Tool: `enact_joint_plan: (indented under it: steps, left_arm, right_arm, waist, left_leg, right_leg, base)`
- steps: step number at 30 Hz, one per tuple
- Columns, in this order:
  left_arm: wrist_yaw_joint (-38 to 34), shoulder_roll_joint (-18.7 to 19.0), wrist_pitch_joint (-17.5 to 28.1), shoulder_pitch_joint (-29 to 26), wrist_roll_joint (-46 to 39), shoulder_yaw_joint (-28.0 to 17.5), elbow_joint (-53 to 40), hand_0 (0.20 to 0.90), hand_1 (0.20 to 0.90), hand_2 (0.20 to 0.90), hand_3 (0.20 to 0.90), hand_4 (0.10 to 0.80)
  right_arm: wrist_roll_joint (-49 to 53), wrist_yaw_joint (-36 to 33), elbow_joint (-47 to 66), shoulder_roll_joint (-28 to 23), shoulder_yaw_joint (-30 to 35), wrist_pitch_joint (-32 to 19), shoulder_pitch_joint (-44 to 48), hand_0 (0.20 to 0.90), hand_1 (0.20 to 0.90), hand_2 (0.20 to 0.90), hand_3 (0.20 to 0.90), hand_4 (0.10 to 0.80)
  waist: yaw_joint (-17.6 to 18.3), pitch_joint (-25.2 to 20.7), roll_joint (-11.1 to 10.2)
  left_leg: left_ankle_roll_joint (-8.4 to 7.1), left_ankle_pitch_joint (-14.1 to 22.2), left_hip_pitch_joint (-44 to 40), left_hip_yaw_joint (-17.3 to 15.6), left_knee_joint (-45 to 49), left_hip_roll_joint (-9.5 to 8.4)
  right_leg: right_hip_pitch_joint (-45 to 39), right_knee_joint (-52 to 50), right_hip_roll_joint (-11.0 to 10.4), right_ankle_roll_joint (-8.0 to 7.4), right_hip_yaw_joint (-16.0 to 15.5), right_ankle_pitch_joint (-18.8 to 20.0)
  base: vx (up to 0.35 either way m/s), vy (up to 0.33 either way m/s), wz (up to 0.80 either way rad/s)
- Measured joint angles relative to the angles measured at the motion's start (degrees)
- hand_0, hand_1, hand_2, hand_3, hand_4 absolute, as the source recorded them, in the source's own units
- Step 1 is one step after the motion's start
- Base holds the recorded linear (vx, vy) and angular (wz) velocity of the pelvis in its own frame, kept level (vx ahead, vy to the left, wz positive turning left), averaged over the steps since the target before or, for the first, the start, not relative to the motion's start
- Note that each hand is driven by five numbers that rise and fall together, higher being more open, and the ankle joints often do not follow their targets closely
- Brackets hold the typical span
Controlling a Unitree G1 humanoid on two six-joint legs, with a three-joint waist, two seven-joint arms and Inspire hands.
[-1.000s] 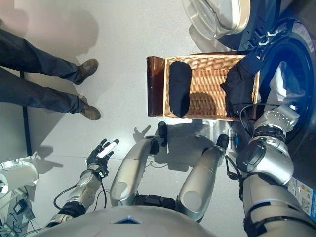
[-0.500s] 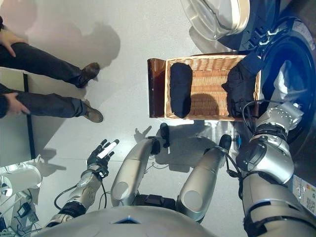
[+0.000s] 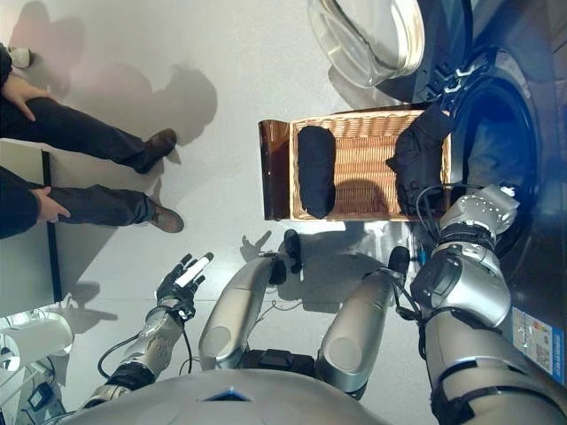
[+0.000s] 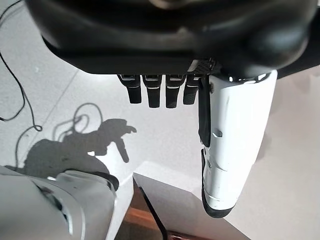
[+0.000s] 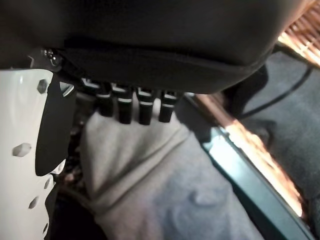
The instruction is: Pick up the clothes and place them into the washing machine
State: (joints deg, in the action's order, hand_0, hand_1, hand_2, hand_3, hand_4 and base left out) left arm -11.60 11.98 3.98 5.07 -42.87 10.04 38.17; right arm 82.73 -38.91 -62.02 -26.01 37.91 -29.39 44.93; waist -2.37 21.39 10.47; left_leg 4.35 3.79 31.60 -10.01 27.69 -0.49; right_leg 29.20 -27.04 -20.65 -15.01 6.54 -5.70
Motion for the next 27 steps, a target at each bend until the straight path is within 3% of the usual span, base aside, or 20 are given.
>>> enact_joint_plan:
  steps: [9, 12, 17, 27]
  left_arm:
    - [0.02, -0.28, -0.01, 0.35, 0.05, -0.28, 0.3, 0.9, 0.9, 0.9, 0.9, 0.8]
    - [0.02, -0.27, 0.11, 0.35, 0.48, -0.37, 0.64, 0.9, 0.9, 0.9, 0.9, 0.8]
    - [-0.06, -0.29, 0.2, 0.75, 2.71, -0.54, 0.77, 0.9, 0.9, 0.9, 0.9, 0.8]
    - [-0.38, -0.46, 0.26, -0.37, 6.58, -2.13, 5.45, 0.9, 0.9, 0.9, 0.9, 0.8]
  right_arm:
    - [0.58, 3.43, -0.1, 4.43, -2.54, 2.35, -5.74, 0.9, 0.9, 0.9, 0.9, 0.8]
    - [-1.61, 4.23, -0.21, 5.41, -6.88, 6.97, -8.89, 0.9, 0.9, 0.9, 0.9, 0.8]
    - [-13.81, 8.49, -2.06, 8.03, -16.08, 13.82, -14.13, 0.9, 0.9, 0.9, 0.9, 0.8]
    - [-31.81, 13.35, -5.19, 10.9, -27.73, 19.91, -18.9, 0.9, 0.9, 0.9, 0.9, 0.8]
  waist:
    - [-0.2, -1.27, -0.98]
    - [-0.22, -2.89, -1.92]
    - [-0.29, -3.85, -3.54]
    - [0.15, -4.64, -6.88]
  left_leg:
    - [-1.68, -1.85, -6.3, 1.06, -5.94, 0.66]
    - [-1.88, -2.84, -7.2, 1.03, -7.83, 0.63]
    - [-2.71, -4.51, -10.4, 1.14, -12.13, 0.79]
    - [-3.26, -7.34, -13.9, 2.41, -16.99, 1.35]
  right_leg:
    - [-6.03, 3.49, 0.81, -0.03, -2.74, 0.41]
    - [-6.47, 4.47, 0.94, 0.11, -2.88, 0.77]
    - [-8.79, 7.48, 1.43, 1.02, -3.35, 1.54]
    - [-13.11, 12.43, 2.38, 1.56, -5.62, 4.08]
  base:
    - [0.023, -0.012, -0.01]
    - [0.024, -0.033, -0.01]
    - [0.01, -0.016, -0.03]
    - [0.006, -0.016, 0.01]
